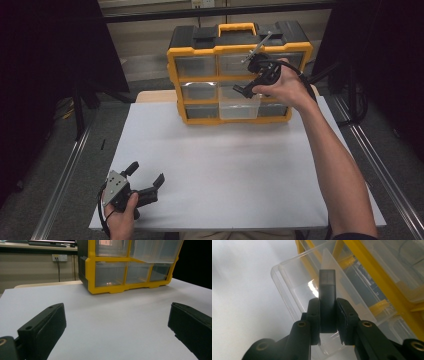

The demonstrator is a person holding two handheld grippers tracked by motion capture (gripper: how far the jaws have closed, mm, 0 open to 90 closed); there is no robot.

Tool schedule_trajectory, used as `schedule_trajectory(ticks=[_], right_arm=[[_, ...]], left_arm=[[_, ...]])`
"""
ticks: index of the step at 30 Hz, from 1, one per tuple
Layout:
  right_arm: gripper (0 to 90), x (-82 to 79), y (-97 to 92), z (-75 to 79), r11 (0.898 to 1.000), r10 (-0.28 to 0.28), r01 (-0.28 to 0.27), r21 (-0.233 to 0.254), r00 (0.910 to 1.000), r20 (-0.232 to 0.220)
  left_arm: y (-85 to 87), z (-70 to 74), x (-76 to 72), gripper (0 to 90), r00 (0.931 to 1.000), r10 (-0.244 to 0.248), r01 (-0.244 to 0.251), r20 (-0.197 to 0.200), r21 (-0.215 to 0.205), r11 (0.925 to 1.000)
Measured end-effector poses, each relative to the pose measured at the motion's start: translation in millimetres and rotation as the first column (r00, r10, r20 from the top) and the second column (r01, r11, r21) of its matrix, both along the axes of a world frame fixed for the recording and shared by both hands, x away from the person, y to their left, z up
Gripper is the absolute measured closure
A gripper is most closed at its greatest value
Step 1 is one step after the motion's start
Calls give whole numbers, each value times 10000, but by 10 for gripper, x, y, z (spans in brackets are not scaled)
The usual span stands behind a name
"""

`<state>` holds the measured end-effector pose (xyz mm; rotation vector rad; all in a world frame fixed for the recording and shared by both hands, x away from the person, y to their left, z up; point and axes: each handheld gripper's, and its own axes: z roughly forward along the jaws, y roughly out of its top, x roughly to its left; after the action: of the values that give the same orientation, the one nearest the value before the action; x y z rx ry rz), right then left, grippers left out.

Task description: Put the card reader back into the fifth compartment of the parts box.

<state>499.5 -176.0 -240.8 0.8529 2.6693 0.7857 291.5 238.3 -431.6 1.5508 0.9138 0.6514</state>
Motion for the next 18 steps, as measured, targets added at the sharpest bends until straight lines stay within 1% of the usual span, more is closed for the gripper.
schedule_trajectory(ticks=[2,5,7,11,15,18], right_arm=[[738,13,7,-27,9999,-77,76,-96,10000,-54],[738,35,19,-65,9995,-137,134,-281,9998,-110],[738,48,23,-76,9994,-171,168,-295,9998,-88],[738,77,35,-105,9989,-197,190,-435,9997,-149],[738,107,35,-137,9987,-233,221,-468,9994,-261],[738,118,39,-155,9983,-256,238,-530,9992,-319]], left_arm=[[-3,-3,3,17,10000,47,-48,-17,-111,9999],[-1,-3,1,17,10000,28,-28,-7,-83,10000],[3,1,-1,17,10000,-8,8,5,-4,10000],[2,-2,2,17,10000,-2,2,-15,-19,10000],[-2,-3,3,17,10000,23,-23,-10,-100,9999],[-6,-5,2,17,10000,-43,42,-52,-16,10000]])
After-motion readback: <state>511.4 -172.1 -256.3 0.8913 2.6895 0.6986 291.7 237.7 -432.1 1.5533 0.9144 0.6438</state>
